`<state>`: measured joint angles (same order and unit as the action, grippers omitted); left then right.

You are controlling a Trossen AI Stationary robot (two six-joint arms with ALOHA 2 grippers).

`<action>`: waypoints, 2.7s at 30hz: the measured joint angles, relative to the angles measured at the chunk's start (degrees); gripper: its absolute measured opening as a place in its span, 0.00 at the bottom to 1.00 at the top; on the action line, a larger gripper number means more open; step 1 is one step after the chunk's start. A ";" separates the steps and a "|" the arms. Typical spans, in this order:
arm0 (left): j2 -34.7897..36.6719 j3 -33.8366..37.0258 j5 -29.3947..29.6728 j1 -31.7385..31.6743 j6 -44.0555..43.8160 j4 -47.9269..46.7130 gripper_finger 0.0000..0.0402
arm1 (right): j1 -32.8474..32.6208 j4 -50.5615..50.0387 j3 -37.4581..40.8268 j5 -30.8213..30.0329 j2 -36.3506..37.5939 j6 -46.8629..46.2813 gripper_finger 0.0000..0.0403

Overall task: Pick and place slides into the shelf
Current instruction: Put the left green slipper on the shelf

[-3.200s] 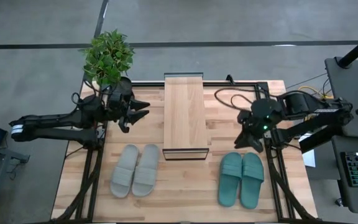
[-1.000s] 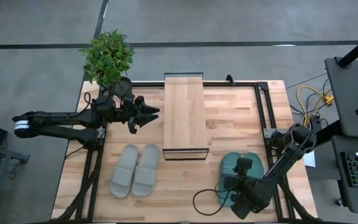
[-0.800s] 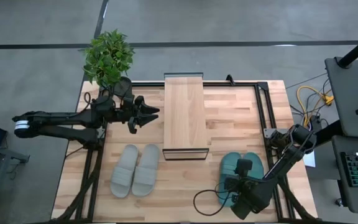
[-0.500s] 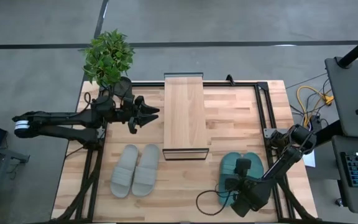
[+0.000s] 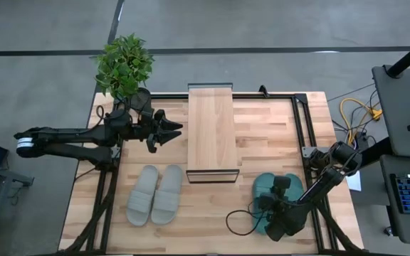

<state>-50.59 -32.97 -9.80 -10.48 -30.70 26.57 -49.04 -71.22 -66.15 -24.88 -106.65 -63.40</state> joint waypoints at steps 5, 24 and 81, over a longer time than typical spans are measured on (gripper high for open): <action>0.00 0.07 0.00 0.00 -0.14 -0.01 0.42 | 0.42 -0.88 -0.95 -0.52 0.00 -2.08 0.10; 0.00 0.11 0.02 0.02 -0.39 0.02 0.42 | 0.50 -18.98 -17.17 -8.10 2.37 -6.73 0.03; -17.36 -4.89 -18.67 0.00 -50.24 26.96 0.42 | 30.13 7.82 -51.60 1.86 15.76 81.44 0.03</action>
<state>-67.94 -37.86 -28.47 -10.48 -80.94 53.53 -18.91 -63.40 -117.75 -23.02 -90.89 18.04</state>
